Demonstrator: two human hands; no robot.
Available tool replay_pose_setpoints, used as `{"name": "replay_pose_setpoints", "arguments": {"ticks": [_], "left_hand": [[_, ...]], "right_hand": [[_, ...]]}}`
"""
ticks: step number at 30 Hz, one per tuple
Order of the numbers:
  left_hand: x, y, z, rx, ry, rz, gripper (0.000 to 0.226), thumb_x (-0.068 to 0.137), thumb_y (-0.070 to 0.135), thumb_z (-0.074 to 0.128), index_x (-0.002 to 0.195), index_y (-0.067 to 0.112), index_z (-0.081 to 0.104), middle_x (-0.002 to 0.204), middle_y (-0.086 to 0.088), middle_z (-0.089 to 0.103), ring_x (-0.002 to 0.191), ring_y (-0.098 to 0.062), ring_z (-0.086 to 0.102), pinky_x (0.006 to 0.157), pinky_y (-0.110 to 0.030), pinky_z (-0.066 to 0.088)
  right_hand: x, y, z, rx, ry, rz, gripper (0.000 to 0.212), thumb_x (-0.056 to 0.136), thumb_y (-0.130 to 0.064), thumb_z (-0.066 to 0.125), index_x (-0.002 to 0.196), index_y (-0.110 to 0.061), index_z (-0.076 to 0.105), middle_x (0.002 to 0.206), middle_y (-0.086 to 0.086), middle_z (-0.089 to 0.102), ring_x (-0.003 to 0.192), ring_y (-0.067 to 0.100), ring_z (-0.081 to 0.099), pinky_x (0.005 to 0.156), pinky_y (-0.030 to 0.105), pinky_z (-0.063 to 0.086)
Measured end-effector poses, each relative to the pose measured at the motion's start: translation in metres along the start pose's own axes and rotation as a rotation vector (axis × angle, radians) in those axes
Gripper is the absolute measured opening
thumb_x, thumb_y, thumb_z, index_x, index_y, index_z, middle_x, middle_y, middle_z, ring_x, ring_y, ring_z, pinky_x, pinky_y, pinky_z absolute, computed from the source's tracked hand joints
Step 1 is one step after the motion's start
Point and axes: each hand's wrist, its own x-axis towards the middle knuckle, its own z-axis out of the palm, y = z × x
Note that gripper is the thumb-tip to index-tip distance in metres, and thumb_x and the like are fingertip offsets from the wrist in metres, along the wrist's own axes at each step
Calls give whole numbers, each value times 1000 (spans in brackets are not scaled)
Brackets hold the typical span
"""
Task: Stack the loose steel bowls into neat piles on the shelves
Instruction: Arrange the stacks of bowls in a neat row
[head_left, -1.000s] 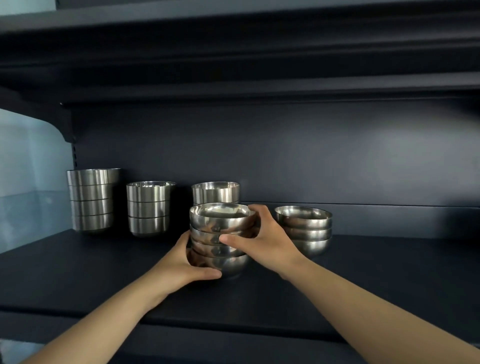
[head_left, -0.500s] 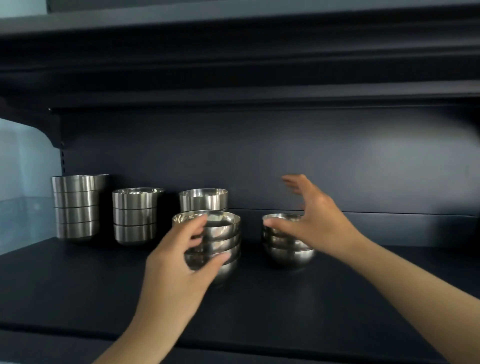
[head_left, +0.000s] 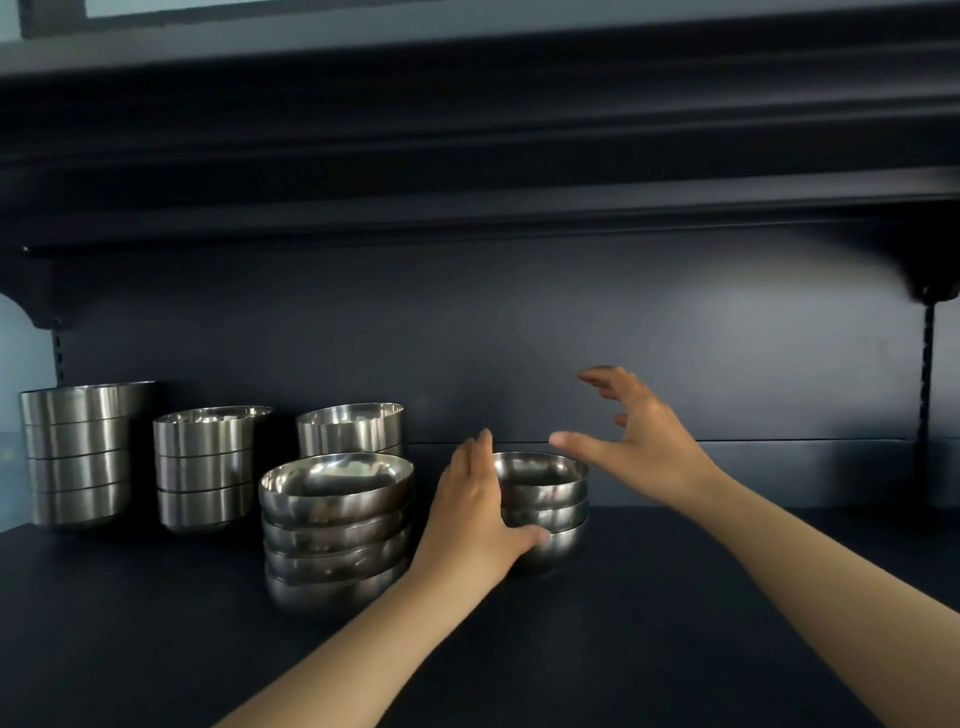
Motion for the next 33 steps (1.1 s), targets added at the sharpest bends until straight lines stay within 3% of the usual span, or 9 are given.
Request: {"name": "replay_pose_setpoints", "arguments": {"ticks": [2,4,7,9,13,17,20,24,33], "left_hand": [[13,-1,3,18,-80,-63,120,72,43,76,148,19,-15,158,-2,-10,146,-20,-3,115,-30,10],[20,-5,8,20,-120,-98,126,69,44,77,147,17,-18,158,-5,-13,146,-21,-4,116,-32,10],[22,-16,18,-14,-143,-125,132,64,49,79,147,17,-19,158,-4,-11,146,-20,-1,118,-32,13],[21,-25,23,-33,-152,-138,135,61,53,78,146,19,-21,158,-1,-9,145,-18,4,117,-31,15],[19,-35,27,-60,-163,-121,136,60,53,80,144,27,-24,157,7,-5,143,-12,13,108,-20,19],[17,-38,27,-78,-153,-112,131,58,55,80,146,35,-16,156,10,6,137,-9,28,96,-15,24],[15,-39,26,-59,-138,-71,123,57,54,80,145,39,-4,152,7,18,129,-10,38,98,-18,33],[13,-39,25,-55,-150,-57,113,55,54,80,138,48,4,141,8,33,119,-10,47,99,-27,42],[13,-41,26,-63,-148,-84,96,56,50,82,129,40,20,122,11,45,106,-7,50,84,-21,41]], "right_hand": [[6,6,2,9,-34,1,76,62,-65,67,128,-35,43,127,-17,43,122,4,41,100,27,38],[8,11,6,18,-77,-7,74,59,-71,62,124,-38,45,125,-19,42,118,2,41,95,22,35],[4,22,13,-31,-174,-37,72,56,-80,54,118,-43,48,131,-22,37,124,-1,34,94,17,28],[2,27,17,-106,-263,-60,71,55,-82,53,115,-44,49,140,-21,30,130,-2,25,98,20,26],[-3,32,23,-229,-359,-104,68,63,-75,60,120,-40,49,148,-19,22,133,3,27,98,20,27],[-10,39,24,-289,-390,-123,75,67,-71,61,129,-32,46,148,-16,23,129,5,33,96,18,29],[-14,42,22,-247,-387,-104,66,68,-67,64,122,-31,50,140,-16,31,115,-4,35,89,12,29],[-15,42,24,-186,-389,-91,62,70,-61,68,121,-29,52,125,-16,43,110,0,45,85,11,37],[-16,41,28,-146,-391,-101,61,69,-55,73,120,-30,51,116,-17,48,103,-2,49,86,16,44]]}}
